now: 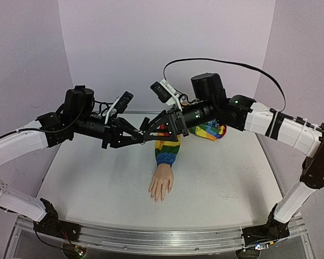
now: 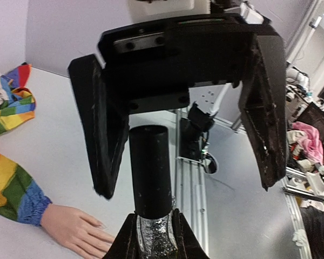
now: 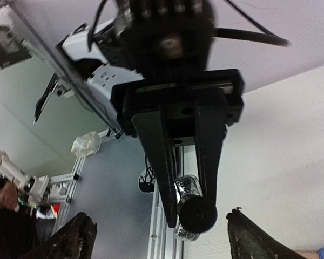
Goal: Paint the nails
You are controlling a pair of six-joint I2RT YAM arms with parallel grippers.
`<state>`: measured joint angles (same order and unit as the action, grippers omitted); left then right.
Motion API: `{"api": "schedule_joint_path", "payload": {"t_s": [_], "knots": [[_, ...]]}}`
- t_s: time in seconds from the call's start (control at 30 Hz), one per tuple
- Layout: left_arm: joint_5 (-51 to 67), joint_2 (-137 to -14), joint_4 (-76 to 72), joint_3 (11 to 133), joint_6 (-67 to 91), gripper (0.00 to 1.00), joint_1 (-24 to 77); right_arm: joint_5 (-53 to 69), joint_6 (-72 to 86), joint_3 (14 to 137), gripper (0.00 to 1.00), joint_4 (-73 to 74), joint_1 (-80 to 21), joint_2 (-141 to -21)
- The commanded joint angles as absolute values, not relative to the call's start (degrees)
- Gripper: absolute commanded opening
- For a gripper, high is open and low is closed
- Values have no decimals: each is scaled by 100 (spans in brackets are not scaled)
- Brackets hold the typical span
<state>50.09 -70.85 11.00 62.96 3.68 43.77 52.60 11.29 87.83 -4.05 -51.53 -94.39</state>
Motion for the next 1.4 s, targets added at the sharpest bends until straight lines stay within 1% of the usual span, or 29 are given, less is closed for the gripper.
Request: {"api": "schedule_joint_path", "payload": {"t_s": [0.0, 0.1, 0.23, 0.53, 0.6, 0.77, 0.83, 0.9, 1.03, 1.07, 1.2, 1.37], "knots": [[3841, -6797, 813, 6211, -133, 0, 4368, 3648, 1816, 8699, 92, -281, -5117, -8852], [3632, -6786, 852, 6126, -283, 0, 4373, 3450, 2142, 8900, 92, 182, -5077, -8946], [3655, -6849, 900, 6141, -380, 0, 4376, 3433, 2308, 9431, 86, 901, -5088, -9313], [3582, -7037, 1309, 6291, -603, 0, 4503, 3739, 2424, 10086, 73, 1155, -5089, -9890], [3529, -7048, 1316, 6284, -625, 0, 4565, 3800, 2422, 10187, 69, 1185, -5089, -10010], [3481, -7063, 1314, 6277, -650, 0, 4619, 3984, 2434, 10331, 47, 1220, -5084, -10167], [3472, -7058, 1318, 6282, -642, 0, 4623, 4013, 2417, 10312, 41, 1213, -5089, -10148], [3480, -7068, 1318, 6270, -654, 0, 4625, 4017, 2401, 10273, 38, 1214, -5089, -10107], [3480, -7101, 1316, 6289, -660, 0, 4627, 4071, 2365, 10171, 38, 1213, -5089, -10064], [3487, -7107, 1322, 6299, -659, 0, 4624, 4094, 2360, 10156, 36, 1213, -5087, -10060], [3498, -7125, 1327, 6320, -660, 0, 4623, 4198, 2340, 10153, 25, 1208, -5089, -10080], [3469, -7128, 1340, 6305, -653, 0, 4623, 4133, 2295, 10154, 6, 1204, -5088, -10025]]}}
